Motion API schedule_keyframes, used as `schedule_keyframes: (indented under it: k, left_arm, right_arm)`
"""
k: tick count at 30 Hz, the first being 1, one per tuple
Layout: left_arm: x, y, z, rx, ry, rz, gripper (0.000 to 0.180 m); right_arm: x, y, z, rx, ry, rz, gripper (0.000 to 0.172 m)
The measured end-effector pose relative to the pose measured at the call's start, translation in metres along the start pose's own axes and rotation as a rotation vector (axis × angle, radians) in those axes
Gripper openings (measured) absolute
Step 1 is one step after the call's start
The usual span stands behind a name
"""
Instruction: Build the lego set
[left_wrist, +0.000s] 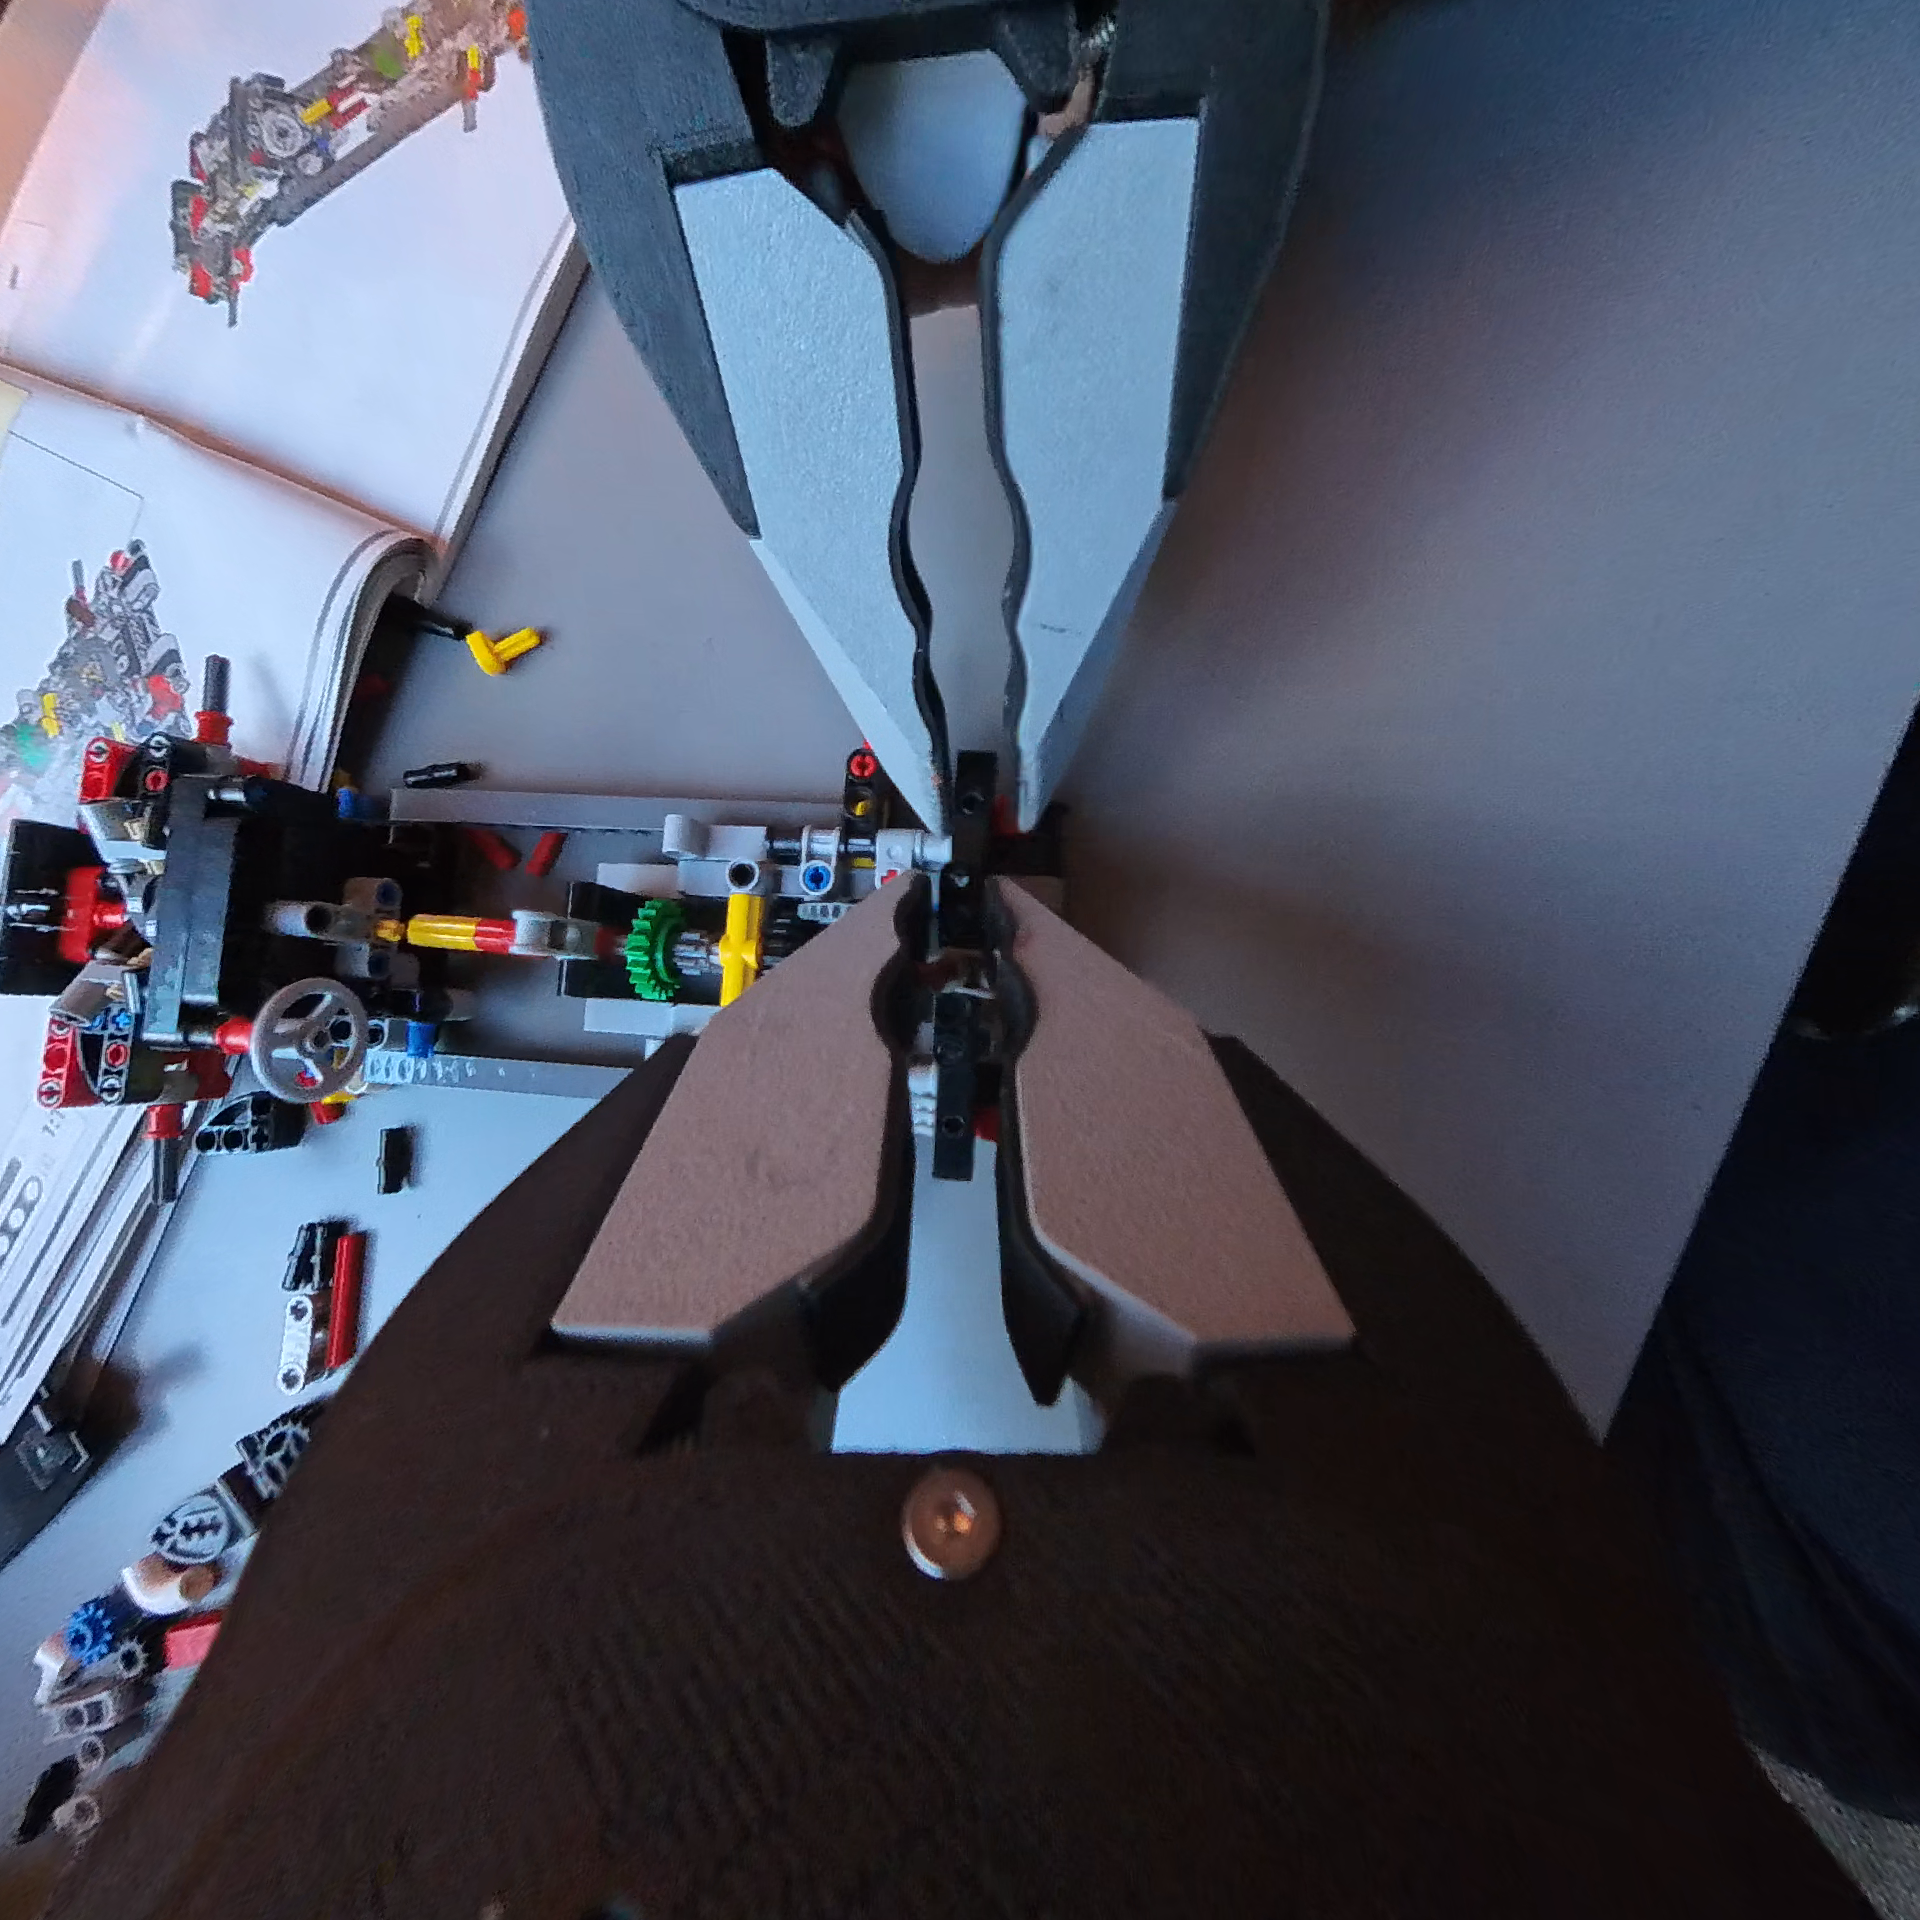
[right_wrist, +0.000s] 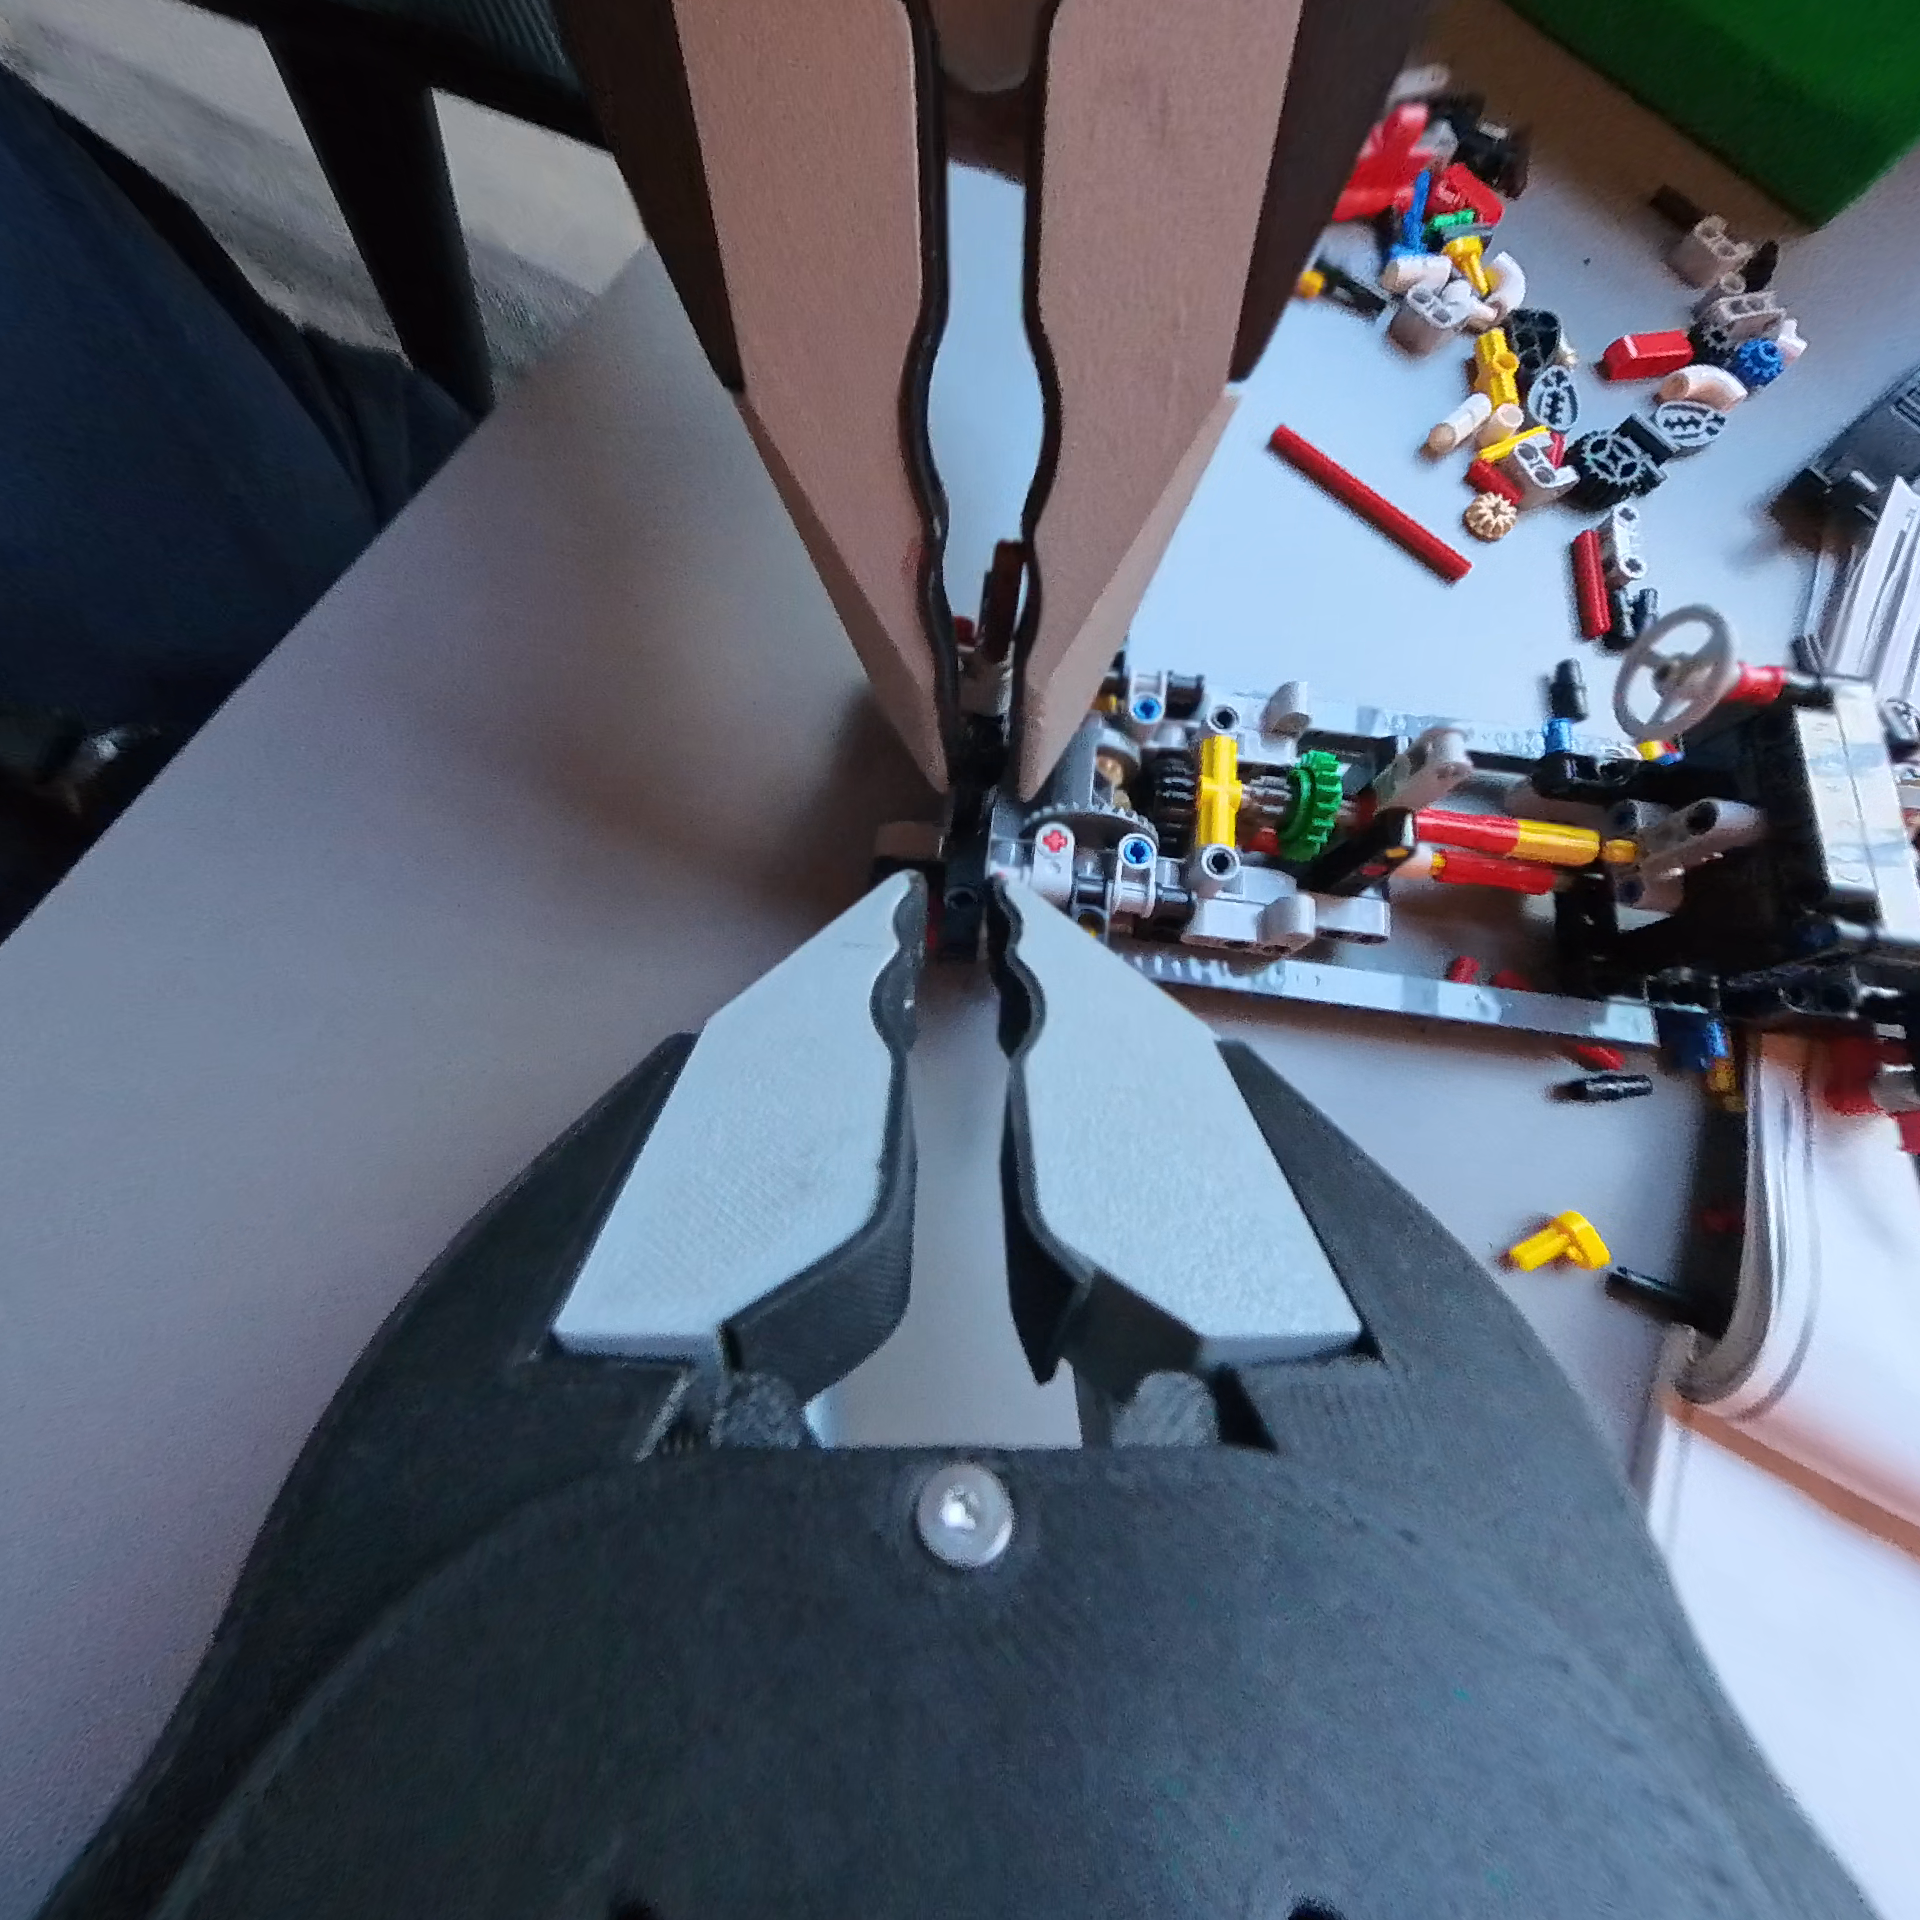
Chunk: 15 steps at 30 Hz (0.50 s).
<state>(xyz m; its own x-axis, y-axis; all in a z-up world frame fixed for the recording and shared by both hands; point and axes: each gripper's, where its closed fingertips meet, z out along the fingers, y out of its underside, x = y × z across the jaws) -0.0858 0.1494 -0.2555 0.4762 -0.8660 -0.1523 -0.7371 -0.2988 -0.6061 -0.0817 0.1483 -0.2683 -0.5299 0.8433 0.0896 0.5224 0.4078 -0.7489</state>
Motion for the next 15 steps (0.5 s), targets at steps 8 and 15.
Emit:
schedule_keyframes:
  k: [8,15]
  left_arm:
    - [0.001,0.002,-0.001,-0.009,0.028,-0.012,0.005]
    - [0.003,0.005,0.001,-0.064,0.021,0.055,0.006]
  right_arm:
    - [0.003,-0.007,0.008,0.053,0.027,0.014,0.007]
    - [0.001,-0.007,0.011,0.069,0.042,0.015,0.006]
